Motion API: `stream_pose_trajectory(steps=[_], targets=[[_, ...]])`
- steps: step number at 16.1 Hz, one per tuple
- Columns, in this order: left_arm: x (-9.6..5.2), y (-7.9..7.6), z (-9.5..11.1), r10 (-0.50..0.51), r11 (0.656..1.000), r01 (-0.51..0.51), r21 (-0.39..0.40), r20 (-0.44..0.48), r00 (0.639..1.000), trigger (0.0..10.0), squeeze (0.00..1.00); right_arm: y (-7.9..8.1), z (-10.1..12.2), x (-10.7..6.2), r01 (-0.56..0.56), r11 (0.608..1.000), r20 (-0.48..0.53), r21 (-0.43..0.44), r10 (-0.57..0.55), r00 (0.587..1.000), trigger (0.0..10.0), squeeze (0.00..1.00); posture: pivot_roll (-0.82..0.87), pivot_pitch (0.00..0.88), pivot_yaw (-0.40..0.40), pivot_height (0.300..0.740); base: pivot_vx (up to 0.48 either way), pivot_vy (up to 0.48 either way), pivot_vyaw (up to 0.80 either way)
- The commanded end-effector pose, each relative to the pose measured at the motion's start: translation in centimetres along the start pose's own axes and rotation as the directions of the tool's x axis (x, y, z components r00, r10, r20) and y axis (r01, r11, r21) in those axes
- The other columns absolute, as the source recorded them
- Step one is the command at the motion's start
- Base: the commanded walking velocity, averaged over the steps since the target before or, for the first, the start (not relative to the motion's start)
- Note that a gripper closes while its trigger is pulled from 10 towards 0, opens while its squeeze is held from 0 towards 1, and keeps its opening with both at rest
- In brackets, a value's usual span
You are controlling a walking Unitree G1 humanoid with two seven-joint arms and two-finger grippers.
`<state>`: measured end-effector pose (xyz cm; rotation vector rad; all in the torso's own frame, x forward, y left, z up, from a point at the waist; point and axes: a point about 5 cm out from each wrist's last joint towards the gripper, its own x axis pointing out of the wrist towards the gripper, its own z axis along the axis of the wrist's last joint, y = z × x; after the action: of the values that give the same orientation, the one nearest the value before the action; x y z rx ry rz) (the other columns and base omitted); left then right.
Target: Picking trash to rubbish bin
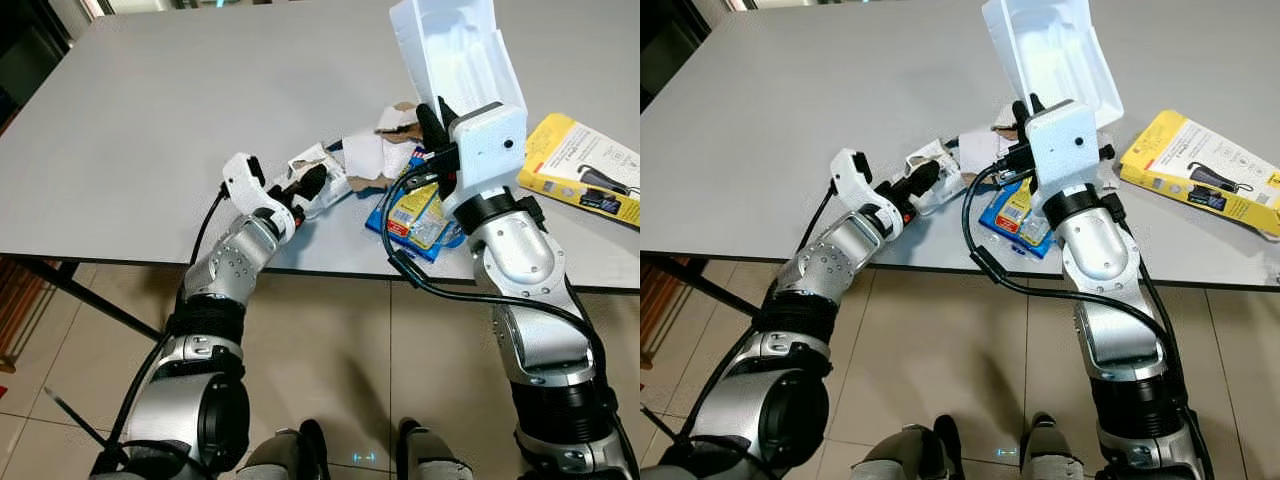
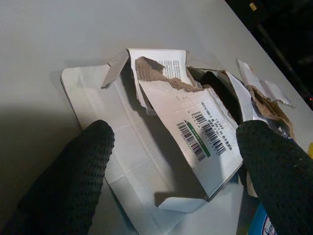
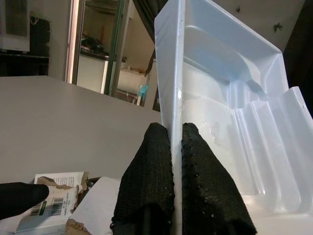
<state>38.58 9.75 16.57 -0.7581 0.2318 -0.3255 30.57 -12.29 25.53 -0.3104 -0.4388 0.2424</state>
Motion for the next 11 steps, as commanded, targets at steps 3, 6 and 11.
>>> stream_pose_trajectory(steps=[3,6,11], targets=[[0.1,0.2,0.7,-0.017,1.0,0.017,0.008,0.019,1.0,10.0,0.0,0.4,0.3,-0.3,-0.011,1.0,0.007,0.0,0.011,1.0,10.0,0.0,-0.24,0.239,0.162,0.74,0.0,0.0,0.0],[0.3,-0.3,0.8,-0.043,0.999,0.043,0.004,0.024,0.999,10.0,0.0,0.4,0.3,-0.3,-0.009,1.0,0.009,0.0,0.009,1.0,10.0,0.0,-0.24,0.237,0.164,0.74,0.0,0.0,0.0],[0.4,-0.7,0.7,-0.06,0.998,0.061,-0.024,0.013,0.998,10.0,0.0,0.3,0.4,-0.2,-0.008,1.0,0.012,0.001,0.008,1.0,10.0,0.0,-0.24,0.235,0.162,0.74,0.0,0.0,0.0]])
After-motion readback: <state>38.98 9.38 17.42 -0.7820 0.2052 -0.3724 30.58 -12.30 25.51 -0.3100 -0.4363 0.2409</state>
